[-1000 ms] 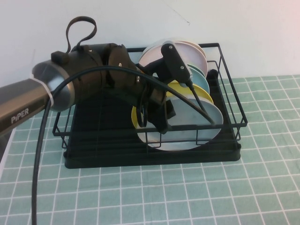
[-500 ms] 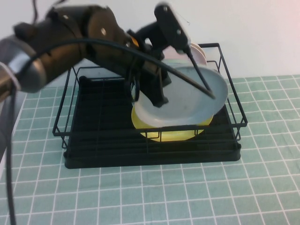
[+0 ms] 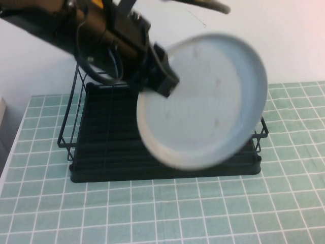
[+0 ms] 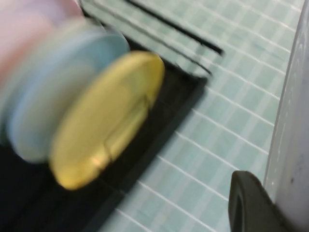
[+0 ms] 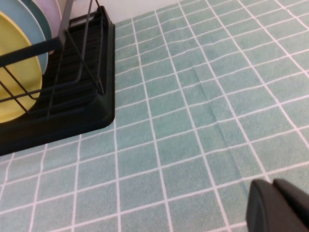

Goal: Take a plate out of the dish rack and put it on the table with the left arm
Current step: Place the plate from the table

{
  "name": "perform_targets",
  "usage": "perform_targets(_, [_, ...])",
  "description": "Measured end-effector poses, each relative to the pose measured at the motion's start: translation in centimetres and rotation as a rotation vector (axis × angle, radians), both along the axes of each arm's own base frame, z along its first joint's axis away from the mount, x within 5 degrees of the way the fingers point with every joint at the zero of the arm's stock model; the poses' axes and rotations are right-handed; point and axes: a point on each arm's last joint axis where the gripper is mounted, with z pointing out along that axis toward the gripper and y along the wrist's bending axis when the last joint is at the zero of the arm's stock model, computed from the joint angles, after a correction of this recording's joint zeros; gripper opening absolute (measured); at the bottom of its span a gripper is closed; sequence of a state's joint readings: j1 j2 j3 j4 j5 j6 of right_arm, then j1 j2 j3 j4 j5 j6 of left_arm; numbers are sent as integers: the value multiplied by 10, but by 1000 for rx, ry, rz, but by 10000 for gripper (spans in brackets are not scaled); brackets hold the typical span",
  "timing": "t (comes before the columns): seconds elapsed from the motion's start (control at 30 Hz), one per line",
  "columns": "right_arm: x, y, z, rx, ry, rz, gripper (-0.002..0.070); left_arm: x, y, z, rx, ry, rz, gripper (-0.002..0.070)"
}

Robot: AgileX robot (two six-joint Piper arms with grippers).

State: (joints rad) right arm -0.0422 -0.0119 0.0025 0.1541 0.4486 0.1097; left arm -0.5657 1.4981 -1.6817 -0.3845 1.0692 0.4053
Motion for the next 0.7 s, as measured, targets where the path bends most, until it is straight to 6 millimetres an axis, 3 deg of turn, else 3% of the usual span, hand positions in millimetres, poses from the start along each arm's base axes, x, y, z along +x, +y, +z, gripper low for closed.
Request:
perform_targets(0.13, [0,0,0,0,0,0,-1,-6,-2,-25,-39,211,-22,103])
perform_targets(0.37, [0,0,0,0,0,0,-1,-18,-16,-98,-195,525,-22,103])
perform_targets(0.53, [0,0,0,0,0,0,-1,-24,-17,-155,-400,660,129,103])
perform_targets(0.7, [0,0,0,0,0,0,-1,-31,0,-211,-472,701,390,103])
